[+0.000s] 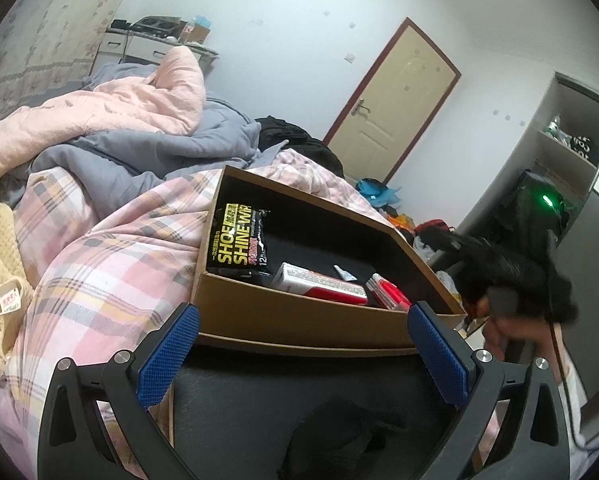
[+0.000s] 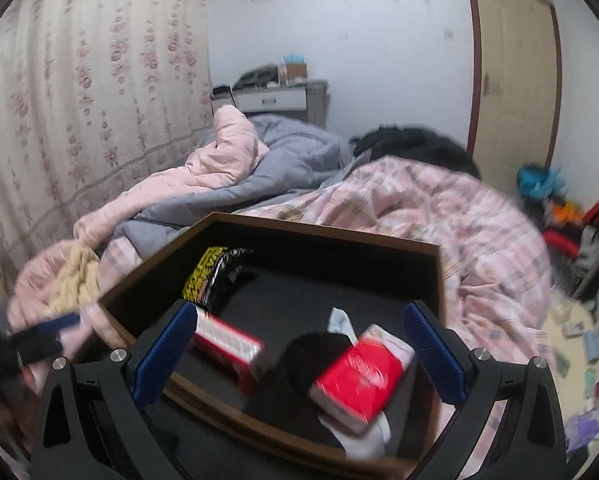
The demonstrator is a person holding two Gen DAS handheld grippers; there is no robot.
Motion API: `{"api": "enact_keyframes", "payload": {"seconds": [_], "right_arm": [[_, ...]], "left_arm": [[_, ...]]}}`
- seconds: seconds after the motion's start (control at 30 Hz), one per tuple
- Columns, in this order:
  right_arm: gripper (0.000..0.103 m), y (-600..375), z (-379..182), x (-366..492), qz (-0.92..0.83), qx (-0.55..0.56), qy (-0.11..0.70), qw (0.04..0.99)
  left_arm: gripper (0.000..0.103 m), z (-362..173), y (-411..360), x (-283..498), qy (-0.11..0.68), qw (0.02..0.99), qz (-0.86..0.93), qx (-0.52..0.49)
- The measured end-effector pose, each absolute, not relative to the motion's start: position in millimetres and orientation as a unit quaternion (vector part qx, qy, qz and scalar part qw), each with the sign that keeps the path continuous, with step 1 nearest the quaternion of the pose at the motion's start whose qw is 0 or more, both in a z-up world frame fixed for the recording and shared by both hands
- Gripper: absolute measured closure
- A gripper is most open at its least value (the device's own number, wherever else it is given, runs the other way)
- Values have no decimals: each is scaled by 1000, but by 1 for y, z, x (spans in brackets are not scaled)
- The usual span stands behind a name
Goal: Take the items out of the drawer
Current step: 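Reach the right gripper down and grasp the white-and-red toothpaste box, then lift the toothpaste box and carry it toward the empty compartment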
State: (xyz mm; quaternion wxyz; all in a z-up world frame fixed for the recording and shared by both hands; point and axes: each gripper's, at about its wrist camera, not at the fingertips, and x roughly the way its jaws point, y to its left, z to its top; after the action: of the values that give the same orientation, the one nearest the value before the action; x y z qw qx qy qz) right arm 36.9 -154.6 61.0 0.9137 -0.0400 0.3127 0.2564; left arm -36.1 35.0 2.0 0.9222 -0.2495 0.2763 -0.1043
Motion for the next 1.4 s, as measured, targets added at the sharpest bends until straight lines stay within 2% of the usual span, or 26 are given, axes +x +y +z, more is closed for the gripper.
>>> {"api": "enact_keyframes", "payload": {"seconds": [0.17, 0.27, 0.6, 0.77, 1.0, 1.1, 1.27, 1.3, 1.33, 1.4], "right_arm": [[1, -110, 34, 70, 265, -55, 427, 863], [2, -86, 12, 72, 271, -72, 463, 841], [3, -65, 2, 41, 275, -176, 422, 845], [3, -61, -2, 39, 283, -190, 425, 838], [23, -60, -12, 47, 322, -180, 452, 812], [37, -63, -13, 46, 351, -165, 458, 799], [50, -69, -12, 43, 374, -141, 454, 796], [55, -71, -12, 44, 374, -131, 453, 799], [75, -73, -13, 47, 365, -124, 454, 803], [79, -81, -13, 54, 354, -88, 459, 810]], "left_arm": [[0, 0, 41, -35, 279, 918, -96, -265], [0, -3, 46, -34, 284, 913, -95, -278], [0, -9, 51, -30, 296, 903, -96, -297], [0, -10, 50, -29, 299, 903, -97, -294], [0, -11, 51, -27, 302, 900, -98, -299], [0, -11, 52, -27, 303, 899, -98, -300], [0, -11, 51, -27, 303, 899, -98, -300], [0, -12, 52, -27, 304, 899, -98, -301], [0, -11, 51, -27, 303, 899, -98, -301], [0, -11, 51, -26, 304, 899, -98, -301]]}}
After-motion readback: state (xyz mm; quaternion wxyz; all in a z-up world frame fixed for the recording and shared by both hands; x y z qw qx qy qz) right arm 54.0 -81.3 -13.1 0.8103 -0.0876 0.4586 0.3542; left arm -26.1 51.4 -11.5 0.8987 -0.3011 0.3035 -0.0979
